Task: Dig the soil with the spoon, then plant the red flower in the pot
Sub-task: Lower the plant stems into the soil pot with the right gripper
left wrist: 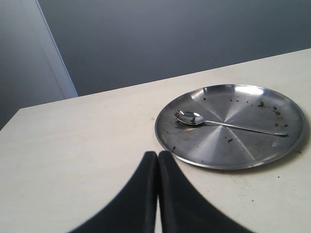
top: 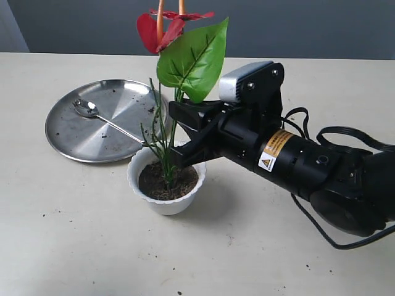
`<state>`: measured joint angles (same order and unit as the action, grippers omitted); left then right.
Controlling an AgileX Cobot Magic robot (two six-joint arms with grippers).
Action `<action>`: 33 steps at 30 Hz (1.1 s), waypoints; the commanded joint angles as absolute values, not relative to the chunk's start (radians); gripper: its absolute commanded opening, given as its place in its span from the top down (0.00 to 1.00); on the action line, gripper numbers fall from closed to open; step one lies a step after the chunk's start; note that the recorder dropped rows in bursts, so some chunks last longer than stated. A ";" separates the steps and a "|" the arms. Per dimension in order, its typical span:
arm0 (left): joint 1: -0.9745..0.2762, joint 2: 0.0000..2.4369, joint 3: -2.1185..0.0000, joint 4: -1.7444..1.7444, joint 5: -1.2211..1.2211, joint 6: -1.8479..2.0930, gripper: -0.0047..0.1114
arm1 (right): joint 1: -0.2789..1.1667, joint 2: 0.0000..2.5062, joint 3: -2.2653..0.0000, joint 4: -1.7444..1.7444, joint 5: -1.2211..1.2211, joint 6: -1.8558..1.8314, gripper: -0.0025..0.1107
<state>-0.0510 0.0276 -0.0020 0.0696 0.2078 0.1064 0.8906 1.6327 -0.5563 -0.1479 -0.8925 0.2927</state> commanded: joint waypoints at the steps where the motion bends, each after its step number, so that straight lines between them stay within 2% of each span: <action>1: -0.053 0.023 0.000 0.070 0.201 0.101 0.96 | 0.890 1.634 -0.544 -0.160 -0.854 0.303 0.98; 19: -0.053 0.023 0.000 0.070 0.201 0.101 0.96 | 0.892 1.634 -0.544 -0.240 -0.778 0.352 0.98; 33: -0.053 0.023 0.000 0.070 0.204 0.101 0.96 | 0.898 1.714 -0.544 -0.299 -0.848 0.422 0.98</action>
